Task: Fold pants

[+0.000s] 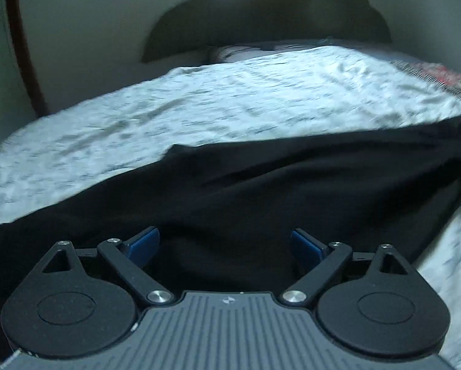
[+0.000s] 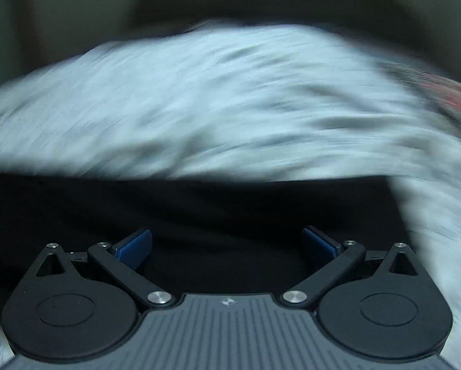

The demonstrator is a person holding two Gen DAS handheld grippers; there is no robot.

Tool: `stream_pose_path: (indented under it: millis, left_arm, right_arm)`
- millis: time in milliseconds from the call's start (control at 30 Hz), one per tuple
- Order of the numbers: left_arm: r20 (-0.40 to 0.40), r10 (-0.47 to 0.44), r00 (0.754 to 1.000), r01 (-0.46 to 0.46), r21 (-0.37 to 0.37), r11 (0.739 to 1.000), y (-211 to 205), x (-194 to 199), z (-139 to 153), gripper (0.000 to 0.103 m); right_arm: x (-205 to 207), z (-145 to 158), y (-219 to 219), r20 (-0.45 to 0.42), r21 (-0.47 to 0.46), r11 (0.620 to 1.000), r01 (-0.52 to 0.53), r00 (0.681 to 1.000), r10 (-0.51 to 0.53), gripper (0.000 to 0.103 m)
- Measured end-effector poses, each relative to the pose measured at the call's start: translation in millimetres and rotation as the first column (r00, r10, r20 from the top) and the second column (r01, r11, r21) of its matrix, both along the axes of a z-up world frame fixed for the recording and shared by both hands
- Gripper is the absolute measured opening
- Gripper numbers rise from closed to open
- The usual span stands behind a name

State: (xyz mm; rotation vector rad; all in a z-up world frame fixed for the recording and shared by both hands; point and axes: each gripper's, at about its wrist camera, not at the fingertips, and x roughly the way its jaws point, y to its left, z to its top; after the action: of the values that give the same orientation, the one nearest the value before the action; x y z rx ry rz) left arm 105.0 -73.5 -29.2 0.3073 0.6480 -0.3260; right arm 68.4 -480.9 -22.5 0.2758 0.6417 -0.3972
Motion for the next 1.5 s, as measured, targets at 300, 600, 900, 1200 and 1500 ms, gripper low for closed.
stream_pose_path:
  millis: [300,600,900,1200,1500]
  left_arm:
    - [0.006,0.071,0.997,-0.070,-0.074,0.995,23,3,-16,0.099]
    - [0.013,0.061,0.998,-0.060,-0.080,0.995,22,2,-22,0.103]
    - [0.020,0.061,0.998,-0.060,-0.072,0.996,21,2,-24,0.103]
    - [0.052,0.118,0.992,-0.113,-0.089,0.990,32,0,-6,0.102]
    - [0.116,0.286,0.951,-0.267,-0.156,0.951,80,-2,31,0.103]
  right_arm:
    - [-124,-32,-77,0.269,0.705,0.709,0.033,0.912,-0.309,0.103]
    - [-97,-46,-62,0.271,0.702,0.709,0.072,0.893,-0.360,0.103]
    - [-73,-69,-76,0.262,0.680,0.721,0.129,0.877,-0.404,0.022]
    - [-76,-50,-68,0.352,0.626,0.776,0.074,0.861,-0.367,0.008]
    - [-26,9,18,0.528,0.551,0.782,-0.291,0.847,-0.057,0.008]
